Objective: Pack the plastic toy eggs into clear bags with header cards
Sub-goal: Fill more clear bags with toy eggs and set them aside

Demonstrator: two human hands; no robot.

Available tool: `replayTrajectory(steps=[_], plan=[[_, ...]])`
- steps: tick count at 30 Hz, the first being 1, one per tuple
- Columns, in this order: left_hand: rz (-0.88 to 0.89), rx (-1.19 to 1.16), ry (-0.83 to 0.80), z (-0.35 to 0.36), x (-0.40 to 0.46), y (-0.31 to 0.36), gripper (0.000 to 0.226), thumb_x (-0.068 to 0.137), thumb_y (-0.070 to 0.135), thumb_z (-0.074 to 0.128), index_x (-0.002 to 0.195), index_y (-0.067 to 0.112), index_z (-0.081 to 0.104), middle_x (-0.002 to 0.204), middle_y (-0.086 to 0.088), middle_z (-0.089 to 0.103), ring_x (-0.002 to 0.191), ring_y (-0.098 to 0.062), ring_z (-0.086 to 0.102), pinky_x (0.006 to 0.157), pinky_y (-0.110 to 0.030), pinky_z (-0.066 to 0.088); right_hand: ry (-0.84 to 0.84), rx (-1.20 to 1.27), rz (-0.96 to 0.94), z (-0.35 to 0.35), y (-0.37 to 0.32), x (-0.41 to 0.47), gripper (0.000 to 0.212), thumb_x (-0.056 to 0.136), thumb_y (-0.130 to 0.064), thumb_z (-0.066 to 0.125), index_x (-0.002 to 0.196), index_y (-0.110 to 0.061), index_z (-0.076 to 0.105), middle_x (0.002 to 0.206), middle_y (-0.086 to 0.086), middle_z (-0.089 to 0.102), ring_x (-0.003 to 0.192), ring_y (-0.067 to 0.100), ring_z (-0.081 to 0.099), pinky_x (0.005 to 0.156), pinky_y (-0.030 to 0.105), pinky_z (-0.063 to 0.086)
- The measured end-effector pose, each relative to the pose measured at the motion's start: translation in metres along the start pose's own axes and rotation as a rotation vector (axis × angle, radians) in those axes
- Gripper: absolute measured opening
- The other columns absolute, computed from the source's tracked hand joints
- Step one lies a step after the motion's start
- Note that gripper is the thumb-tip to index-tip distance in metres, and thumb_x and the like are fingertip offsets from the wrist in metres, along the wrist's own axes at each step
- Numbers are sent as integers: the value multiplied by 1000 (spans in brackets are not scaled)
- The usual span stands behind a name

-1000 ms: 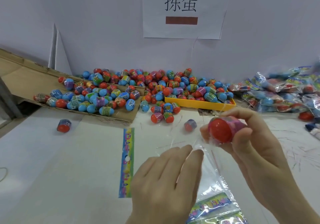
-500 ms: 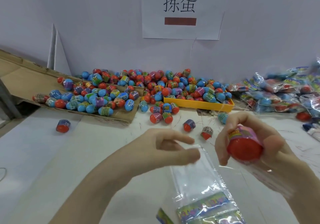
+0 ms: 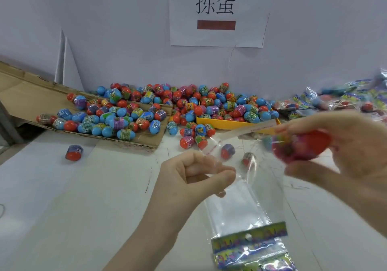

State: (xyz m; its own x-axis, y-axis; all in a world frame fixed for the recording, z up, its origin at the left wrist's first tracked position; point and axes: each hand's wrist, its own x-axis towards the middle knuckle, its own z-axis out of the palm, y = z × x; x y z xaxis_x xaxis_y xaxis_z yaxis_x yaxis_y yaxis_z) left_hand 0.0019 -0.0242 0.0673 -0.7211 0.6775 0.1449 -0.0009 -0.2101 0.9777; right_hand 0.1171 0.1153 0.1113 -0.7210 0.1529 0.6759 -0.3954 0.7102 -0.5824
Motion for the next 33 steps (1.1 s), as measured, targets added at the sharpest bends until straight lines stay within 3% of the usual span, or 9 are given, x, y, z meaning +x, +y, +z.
replayTrajectory(steps=[2, 6, 11, 13, 15, 16, 19, 26, 33], plan=[[31, 22, 22, 3, -1, -3, 26, 41, 24, 84, 62, 28, 68, 72, -3, 74, 63, -13, 67, 59, -16, 52, -12, -154, -57, 4, 2, -3, 34, 67, -40, 73, 99, -39, 62, 99, -17, 65, 92, 13, 62, 75, 33, 51], [86, 118, 62, 8, -5, -7, 35, 51, 18, 89, 76, 29, 67, 70, 3, 74, 61, -7, 65, 64, -14, 51, 69, -386, -50, 19, 11, 4, 32, 67, -24, 72, 97, -23, 64, 93, -10, 62, 82, 0, 53, 78, 8, 43], [126, 164, 95, 9, -7, -8, 37, 52, 31, 76, 86, 37, 65, 69, 9, 73, 68, -4, 67, 69, -8, 46, 48, -389, 83, 28, 10, 5, 49, 62, -54, 70, 103, -37, 51, 88, -19, 60, 77, 7, 57, 72, 11, 41], [137, 151, 99, 9, -7, -8, 36, 55, 34, 79, 88, 39, 65, 70, 10, 73, 70, -2, 68, 69, -8, 46, -21, -429, 125, 27, 20, 9, 42, 60, -22, 75, 95, -31, 54, 88, -14, 62, 69, 1, 56, 68, 11, 42], [149, 145, 85, 8, -7, -10, 33, 62, 32, 82, 90, 41, 65, 70, 11, 73, 71, 0, 67, 67, -8, 46, -92, -354, 262, 26, 23, 18, 76, 27, -76, 46, 86, -28, 58, 93, -7, 67, 59, -9, 55, 61, 8, 39], [156, 144, 75, 7, -8, -11, 31, 64, 31, 76, 91, 41, 65, 70, 12, 72, 71, 1, 67, 67, -8, 47, -158, -292, 242, 23, 28, 12, 35, 64, -55, 71, 88, -32, 61, 88, -17, 68, 59, -12, 54, 60, 6, 39], [176, 140, 68, 9, -8, -15, 31, 65, 28, 70, 93, 40, 67, 75, 14, 73, 75, 2, 67, 66, -10, 48, -108, -183, 171, 23, 22, 7, 45, 59, -56, 63, 102, -46, 57, 92, -30, 61, 58, -1, 59, 53, 6, 40], [154, 128, 57, 11, -10, -22, 26, 62, 29, 74, 86, 33, 68, 84, 15, 73, 76, -2, 69, 63, -9, 48, -46, 58, 225, 29, 19, -1, 40, 57, -45, 72, 94, -38, 59, 90, -23, 62, 41, 8, 55, 49, 25, 49], [169, 154, 96, 15, -10, -22, 42, 56, 33, 78, 95, 45, 65, 84, 19, 72, 74, -3, 69, 64, -7, 47, -141, 41, 160, 25, 18, 1, 43, 72, -38, 72, 111, -36, 56, 102, -21, 58, 68, 7, 62, 67, 19, 50]])
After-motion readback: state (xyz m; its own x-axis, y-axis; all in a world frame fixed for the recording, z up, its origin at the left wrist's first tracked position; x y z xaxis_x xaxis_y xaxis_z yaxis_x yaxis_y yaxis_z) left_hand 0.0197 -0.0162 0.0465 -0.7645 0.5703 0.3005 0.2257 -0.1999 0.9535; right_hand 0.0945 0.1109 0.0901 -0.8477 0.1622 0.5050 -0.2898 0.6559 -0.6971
